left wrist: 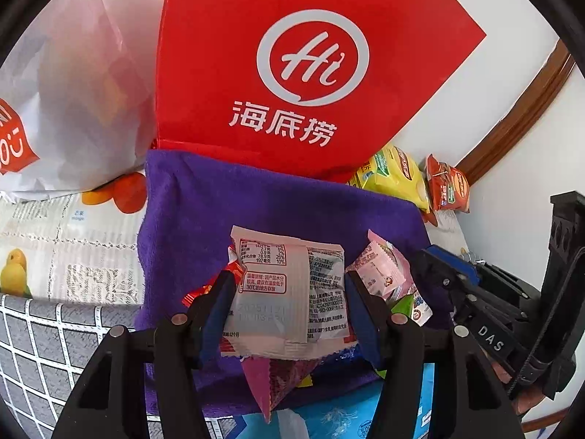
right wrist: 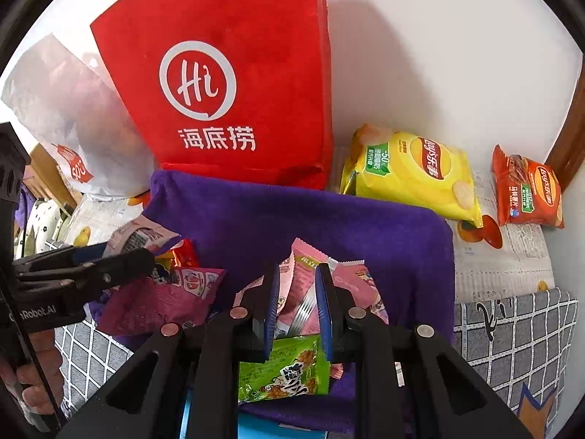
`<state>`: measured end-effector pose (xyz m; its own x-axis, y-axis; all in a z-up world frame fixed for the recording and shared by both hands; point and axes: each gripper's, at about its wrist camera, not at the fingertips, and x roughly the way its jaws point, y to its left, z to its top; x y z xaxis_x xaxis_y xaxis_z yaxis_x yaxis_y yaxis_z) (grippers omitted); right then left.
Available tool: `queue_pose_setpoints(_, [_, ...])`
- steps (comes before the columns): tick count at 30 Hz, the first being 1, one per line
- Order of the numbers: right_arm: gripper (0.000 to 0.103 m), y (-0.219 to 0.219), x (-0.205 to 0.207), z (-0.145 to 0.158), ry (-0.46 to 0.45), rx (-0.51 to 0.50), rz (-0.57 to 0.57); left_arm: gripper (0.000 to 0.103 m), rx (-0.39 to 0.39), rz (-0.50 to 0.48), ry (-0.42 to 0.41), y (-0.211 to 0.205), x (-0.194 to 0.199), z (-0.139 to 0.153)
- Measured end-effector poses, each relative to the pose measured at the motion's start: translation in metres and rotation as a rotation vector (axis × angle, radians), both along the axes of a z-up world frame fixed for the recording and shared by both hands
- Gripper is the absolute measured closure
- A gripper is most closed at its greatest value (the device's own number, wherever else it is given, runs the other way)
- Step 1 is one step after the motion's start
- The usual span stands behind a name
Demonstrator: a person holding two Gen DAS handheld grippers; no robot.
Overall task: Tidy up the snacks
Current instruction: 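Open both tools to drop the packets onto the purple towel, then lower both tools back toward the snacks beside the tissue pack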
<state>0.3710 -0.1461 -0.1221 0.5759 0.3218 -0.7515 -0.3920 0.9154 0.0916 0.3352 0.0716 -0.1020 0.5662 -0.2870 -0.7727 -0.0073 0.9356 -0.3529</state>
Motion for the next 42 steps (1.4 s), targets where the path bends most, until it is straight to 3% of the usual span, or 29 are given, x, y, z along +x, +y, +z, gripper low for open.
queue_pose_setpoints(1, [0.081, -0.001, -0.001, 0.002, -0.004, 0.001, -0.001, 0.044, 0.001, -0.004, 0.002, -0.001, 0.000, -0.001])
queue_pose_setpoints(4, [0.065, -0.003, -0.004, 0.008, -0.023, 0.005, -0.007, 0.044, 0.007, -0.013, 0.011, -0.005, 0.001, -0.003])
queue_pose_setpoints(13, [0.048, -0.013, -0.015, 0.030, -0.105, 0.031, -0.034, 0.043, 0.013, -0.020, -0.001, -0.011, 0.000, -0.001])
queue_pose_setpoints(21, [0.047, -0.013, -0.023, 0.040, -0.143, 0.036, -0.040, 0.032, 0.017, -0.033, -0.001, -0.017, -0.001, 0.003])
queue_pose_setpoints(31, [0.046, -0.012, -0.038, 0.053, -0.185, 0.040, -0.052, 0.029, 0.032, -0.041, -0.033, -0.017, -0.010, 0.020])
queue_pose_setpoints(42, [0.043, -0.013, -0.067, 0.051, -0.144, 0.026, -0.084, 0.029, 0.013, -0.050, -0.075, -0.017, -0.027, 0.045])
